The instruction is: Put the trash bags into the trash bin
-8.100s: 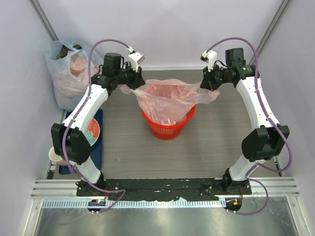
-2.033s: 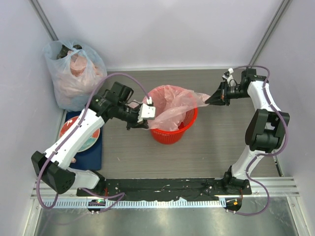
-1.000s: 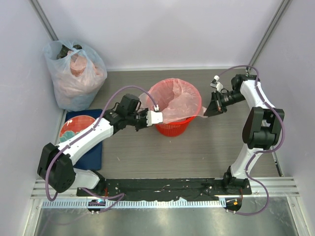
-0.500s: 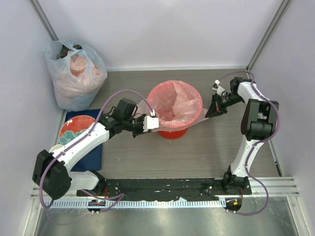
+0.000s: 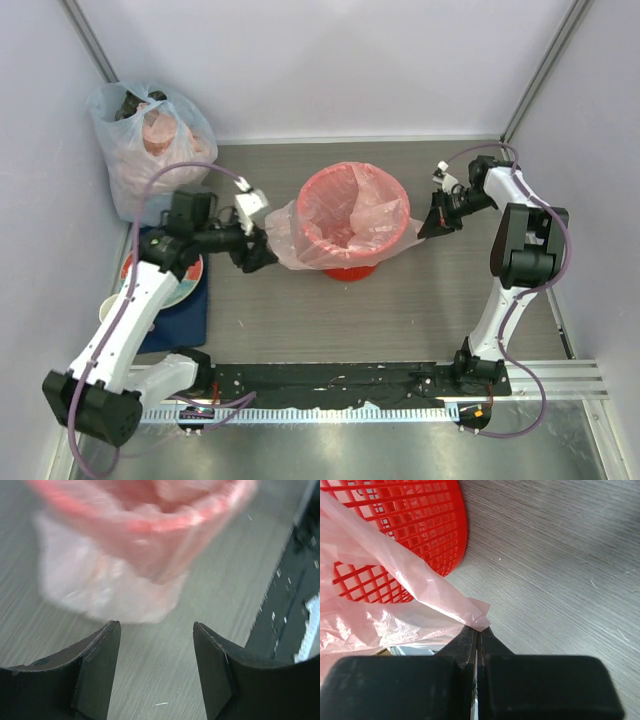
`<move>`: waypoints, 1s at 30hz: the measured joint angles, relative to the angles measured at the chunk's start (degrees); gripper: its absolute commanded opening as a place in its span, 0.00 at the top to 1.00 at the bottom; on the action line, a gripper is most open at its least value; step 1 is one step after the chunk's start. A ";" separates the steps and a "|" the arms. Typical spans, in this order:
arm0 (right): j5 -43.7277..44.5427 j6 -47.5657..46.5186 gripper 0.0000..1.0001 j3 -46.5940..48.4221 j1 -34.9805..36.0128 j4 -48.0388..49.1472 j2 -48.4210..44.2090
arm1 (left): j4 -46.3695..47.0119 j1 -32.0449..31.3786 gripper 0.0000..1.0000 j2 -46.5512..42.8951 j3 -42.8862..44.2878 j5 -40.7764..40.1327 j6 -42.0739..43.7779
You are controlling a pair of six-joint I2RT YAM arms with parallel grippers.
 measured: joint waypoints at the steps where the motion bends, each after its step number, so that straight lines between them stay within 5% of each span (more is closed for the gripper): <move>1: 0.00 -0.04 0.99 -0.13 0.00 -0.09 -0.37 | 0.20 2.78 0.34 -1.66 -0.02 0.57 -2.27; 3: 0.07 -0.04 0.99 -0.15 0.09 -0.20 -1.01 | 2.08 9.22 0.33 -2.25 -0.07 1.51 -7.74; 6: 0.28 -0.02 0.99 -0.09 0.11 -0.24 -1.29 | 7.13 14.97 0.09 1.31 0.15 2.69 -16.68; 10: 0.98 0.15 0.99 0.96 0.33 -0.50 -1.27 | 16.87 15.93 0.07 12.59 1.25 7.04 -30.34; 13: 1.38 0.26 0.99 2.36 0.72 -0.44 -1.27 | 21.42 15.67 0.17 18.23 1.20 8.44 -37.55; 16: 1.88 0.48 0.99 3.06 1.51 -0.13 -1.27 | 24.70 15.21 0.52 20.52 0.85 9.60 -41.97; 17: 2.12 0.70 0.99 3.08 1.88 0.02 -1.27 | 26.05 14.97 0.72 21.31 0.63 10.05 -42.95; 20: 3.56 1.77 0.99 2.93 3.17 1.60 -1.22 | 28.70 14.53 1.00 24.41 0.11 10.34 -44.63; 30: 12.04 2.86 0.99 -2.19 5.29 8.39 5.18 | 24.26 14.43 1.00 36.28 -1.09 -1.33 -39.10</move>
